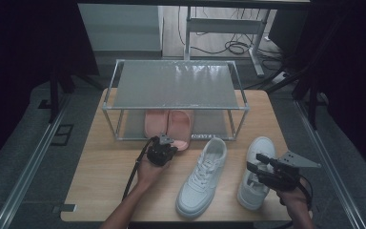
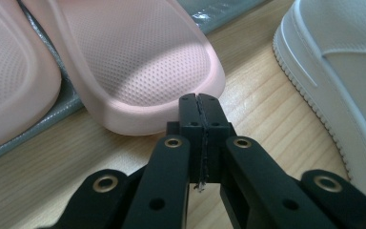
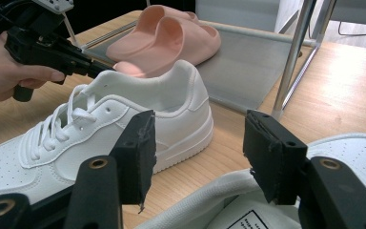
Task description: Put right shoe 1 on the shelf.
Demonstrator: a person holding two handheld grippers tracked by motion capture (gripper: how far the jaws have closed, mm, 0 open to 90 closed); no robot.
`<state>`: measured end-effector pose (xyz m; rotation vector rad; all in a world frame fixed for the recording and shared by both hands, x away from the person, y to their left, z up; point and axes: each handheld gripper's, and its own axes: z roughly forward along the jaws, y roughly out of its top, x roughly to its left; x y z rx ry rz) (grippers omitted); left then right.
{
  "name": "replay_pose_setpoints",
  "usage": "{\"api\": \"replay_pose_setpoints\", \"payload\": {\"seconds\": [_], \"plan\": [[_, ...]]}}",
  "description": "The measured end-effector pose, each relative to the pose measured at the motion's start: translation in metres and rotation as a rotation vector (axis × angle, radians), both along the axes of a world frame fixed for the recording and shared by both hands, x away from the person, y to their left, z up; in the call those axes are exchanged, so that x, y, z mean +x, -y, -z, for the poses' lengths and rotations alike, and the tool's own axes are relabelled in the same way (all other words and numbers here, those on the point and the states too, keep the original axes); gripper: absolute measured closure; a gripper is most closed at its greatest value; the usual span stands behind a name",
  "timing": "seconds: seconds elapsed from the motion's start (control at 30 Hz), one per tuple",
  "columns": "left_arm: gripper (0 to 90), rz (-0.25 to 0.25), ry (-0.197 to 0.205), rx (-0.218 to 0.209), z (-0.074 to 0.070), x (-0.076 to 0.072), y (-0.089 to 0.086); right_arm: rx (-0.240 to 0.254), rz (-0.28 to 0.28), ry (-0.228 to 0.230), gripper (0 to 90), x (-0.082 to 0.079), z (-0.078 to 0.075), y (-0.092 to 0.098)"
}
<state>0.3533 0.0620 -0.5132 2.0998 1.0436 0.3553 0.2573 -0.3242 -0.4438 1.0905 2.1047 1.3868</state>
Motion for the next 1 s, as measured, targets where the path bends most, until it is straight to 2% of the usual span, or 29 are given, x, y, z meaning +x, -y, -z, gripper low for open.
{"api": "replay_pose_setpoints", "payload": {"seconds": [0.2,0.8,1.0], "plan": [[90.0,-0.010,-0.003,0.009,0.000,0.006,0.003,0.000,0.002,0.001,45.2,0.000,0.000,0.000],[90.0,-0.052,-0.012,-0.001,0.001,0.021,0.005,0.002,0.003,0.003,45.2,0.000,-0.001,0.001],[90.0,-0.060,-0.014,0.014,0.000,0.027,0.005,0.002,0.002,0.002,45.2,0.000,-0.001,0.002]]}}
